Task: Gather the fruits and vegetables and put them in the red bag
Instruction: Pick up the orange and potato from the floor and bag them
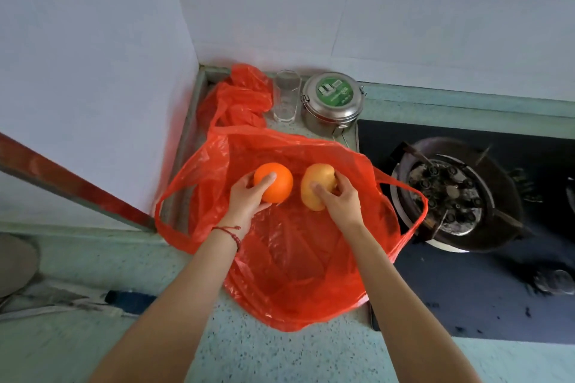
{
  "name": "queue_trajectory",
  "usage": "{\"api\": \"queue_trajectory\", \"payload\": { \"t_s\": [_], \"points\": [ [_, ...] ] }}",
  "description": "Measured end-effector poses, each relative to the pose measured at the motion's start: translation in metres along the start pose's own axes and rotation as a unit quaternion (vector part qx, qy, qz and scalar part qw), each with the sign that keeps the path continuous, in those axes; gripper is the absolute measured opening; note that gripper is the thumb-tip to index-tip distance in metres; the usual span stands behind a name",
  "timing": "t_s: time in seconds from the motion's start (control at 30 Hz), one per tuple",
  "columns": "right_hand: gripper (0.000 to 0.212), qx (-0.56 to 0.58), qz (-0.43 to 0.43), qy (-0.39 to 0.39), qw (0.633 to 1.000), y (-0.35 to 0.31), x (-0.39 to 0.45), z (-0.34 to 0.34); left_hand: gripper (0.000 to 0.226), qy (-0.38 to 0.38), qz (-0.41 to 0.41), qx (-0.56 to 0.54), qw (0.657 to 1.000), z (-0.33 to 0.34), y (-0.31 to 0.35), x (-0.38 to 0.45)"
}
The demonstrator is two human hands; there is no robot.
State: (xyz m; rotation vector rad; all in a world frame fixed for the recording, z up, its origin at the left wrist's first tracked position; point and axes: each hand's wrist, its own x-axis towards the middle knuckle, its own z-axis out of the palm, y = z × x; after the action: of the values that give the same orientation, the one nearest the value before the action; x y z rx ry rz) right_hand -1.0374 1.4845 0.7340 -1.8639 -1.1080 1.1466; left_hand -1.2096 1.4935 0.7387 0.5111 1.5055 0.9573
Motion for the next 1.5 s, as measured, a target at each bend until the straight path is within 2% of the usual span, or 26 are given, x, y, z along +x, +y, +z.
{"api": "queue_trajectory", "payload": {
  "t_s": [0.3,0.67,0.83,0.97,1.13,1.2,1.37,1.5],
  "points": [
    [0.072,-0.052,0.021,0.011,0.998,-0.015,0.025,0.011,0.055,-0.016,0.015,0.027,0.999,0.011,0.012,0.034],
    [0.074,-0.080,0.035,0.019,0.996,-0.017,0.024,0.016,0.049,-0.027,0.049,0.055,0.997,0.013,0.008,0.038],
    [0.080,-0.071,0.031,0.023,0.997,-0.015,0.022,0.017,0.049,-0.016,0.085,0.115,0.990,0.010,0.008,0.037],
    [0.077,-0.074,0.012,0.035,0.997,-0.011,0.017,0.016,0.050,-0.023,0.122,0.143,0.982,0.009,0.009,0.030],
    [0.068,-0.070,0.010,0.062,0.996,-0.006,0.004,0.011,0.074,-0.008,0.145,0.204,0.968,0.004,0.009,0.020],
    [0.063,-0.076,-0.002,0.071,0.995,-0.005,-0.005,0.007,0.070,-0.003,0.168,0.242,0.956,0.002,0.009,0.011],
    [0.058,-0.106,-0.042,0.090,0.989,0.001,-0.034,0.000,0.059,-0.012,0.268,0.346,0.899,-0.004,-0.001,-0.014],
    [0.057,-0.189,-0.095,0.104,0.972,0.007,-0.058,-0.010,0.057,-0.027,0.324,0.396,0.859,-0.007,-0.011,-0.028]
  ]
}}
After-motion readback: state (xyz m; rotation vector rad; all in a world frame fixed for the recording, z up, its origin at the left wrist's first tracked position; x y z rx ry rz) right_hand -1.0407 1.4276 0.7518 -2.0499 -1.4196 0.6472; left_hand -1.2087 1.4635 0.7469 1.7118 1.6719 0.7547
